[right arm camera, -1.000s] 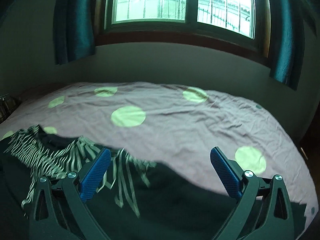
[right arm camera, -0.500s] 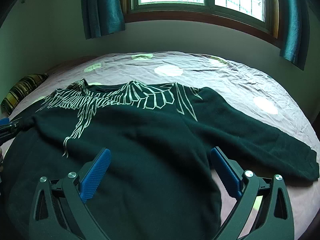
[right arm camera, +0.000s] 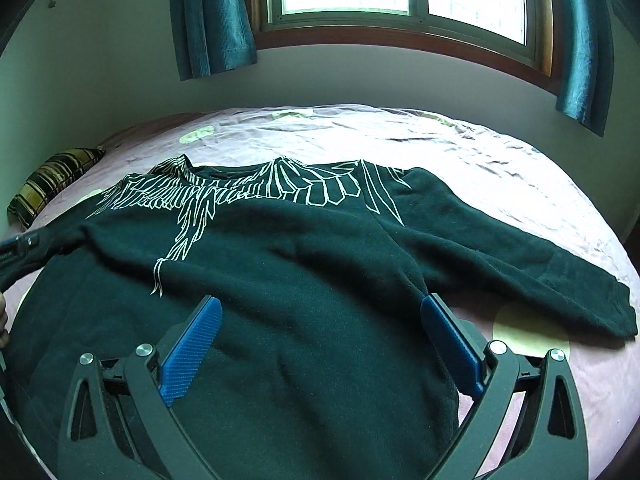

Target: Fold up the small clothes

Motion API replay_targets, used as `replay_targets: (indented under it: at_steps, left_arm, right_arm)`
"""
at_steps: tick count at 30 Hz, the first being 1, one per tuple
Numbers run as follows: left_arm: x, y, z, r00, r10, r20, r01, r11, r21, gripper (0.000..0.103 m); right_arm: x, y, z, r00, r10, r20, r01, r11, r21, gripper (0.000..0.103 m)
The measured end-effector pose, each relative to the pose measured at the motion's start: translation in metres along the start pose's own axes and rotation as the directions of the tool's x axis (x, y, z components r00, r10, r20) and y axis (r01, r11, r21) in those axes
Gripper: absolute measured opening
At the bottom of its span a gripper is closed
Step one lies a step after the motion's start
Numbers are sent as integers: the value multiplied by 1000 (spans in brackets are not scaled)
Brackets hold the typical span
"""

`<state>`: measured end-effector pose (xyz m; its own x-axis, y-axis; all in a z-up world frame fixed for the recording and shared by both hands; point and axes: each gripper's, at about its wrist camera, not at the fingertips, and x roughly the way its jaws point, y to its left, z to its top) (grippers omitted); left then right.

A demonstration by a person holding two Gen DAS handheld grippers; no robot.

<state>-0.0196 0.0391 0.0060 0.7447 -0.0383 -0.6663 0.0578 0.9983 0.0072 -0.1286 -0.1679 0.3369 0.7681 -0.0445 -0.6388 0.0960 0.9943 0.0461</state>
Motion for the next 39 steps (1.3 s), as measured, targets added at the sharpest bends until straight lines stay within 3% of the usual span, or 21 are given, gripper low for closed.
replay_targets:
  at_steps: [14,39]
  left_arm:
    - [-7,-22,-19,999,-18,-40,20,998,58,101]
    - [-9,-25,-22,998,-16,-58,20,998,63,101]
  right_arm:
    - [15,-9,-7,998,0,-57,3,998,56,98]
    - [30,-8,-16,995,22,-100,-16,998,61,98]
